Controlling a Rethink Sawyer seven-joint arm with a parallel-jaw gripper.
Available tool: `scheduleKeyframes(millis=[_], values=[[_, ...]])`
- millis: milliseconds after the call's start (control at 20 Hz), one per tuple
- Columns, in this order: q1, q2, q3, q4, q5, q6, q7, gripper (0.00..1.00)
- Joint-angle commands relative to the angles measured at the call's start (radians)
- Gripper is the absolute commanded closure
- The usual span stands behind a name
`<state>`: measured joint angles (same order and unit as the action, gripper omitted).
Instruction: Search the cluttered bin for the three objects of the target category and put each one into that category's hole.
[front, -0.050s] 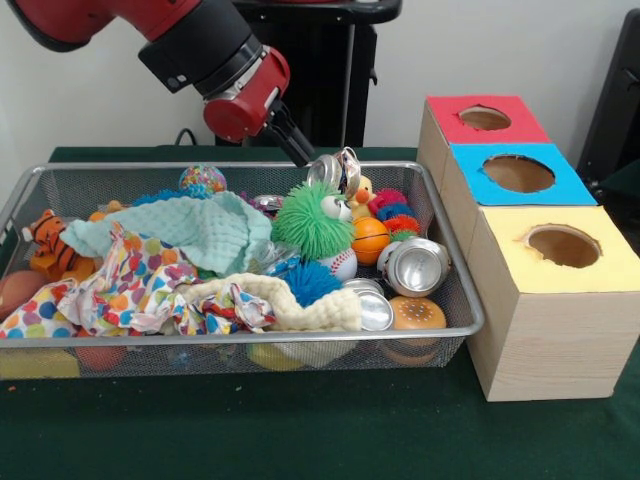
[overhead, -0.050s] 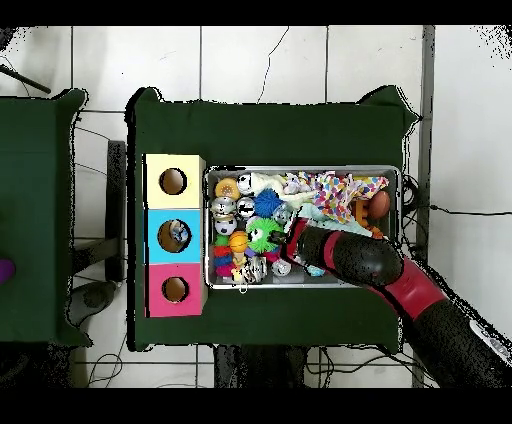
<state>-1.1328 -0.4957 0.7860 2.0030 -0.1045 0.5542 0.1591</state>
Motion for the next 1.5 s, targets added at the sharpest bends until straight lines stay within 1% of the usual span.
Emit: scheduleKeyframes(millis=[50,250,500,750,850,900,1000,1050,1100,1150,1200,1300,1400,1500], values=[[0.022,0.017,-0.044,-0.038,-0.052,-0.079,0.188,1.0],[0.031,0.003,-0.048,-0.038,-0.055,-0.078,0.19,1.0],[0.025,0.015,-0.052,-0.053,-0.062,-0.059,0.162,1.0],[-0.016,0.05,-0.042,-0.041,-0.097,-0.08,0.12,1.0],[-0.062,0.095,-0.007,-0.02,-0.105,-0.109,0.098,1.0],[-0.076,0.099,0.006,-0.007,-0.115,-0.13,0.097,1.0],[-0.08,0.095,0.018,0.002,-0.119,-0.136,0.111,1.0],[-0.075,0.083,0.014,0.002,-0.116,-0.119,0.121,1.0],[-0.062,0.068,0.002,-0.009,-0.113,-0.093,0.128,1.0],[-0.053,0.069,-0.014,-0.018,-0.116,-0.078,0.132,1.0],[-0.05,0.093,-0.028,-0.042,-0.123,-0.064,0.118,1.0],[-0.051,0.135,-0.043,-0.075,-0.152,-0.076,0.095,1.0],[-0.064,0.168,-0.04,-0.089,-0.166,-0.082,0.076,1.0],[-0.056,0.158,-0.036,-0.1,-0.165,-0.074,0.087,1.0]])
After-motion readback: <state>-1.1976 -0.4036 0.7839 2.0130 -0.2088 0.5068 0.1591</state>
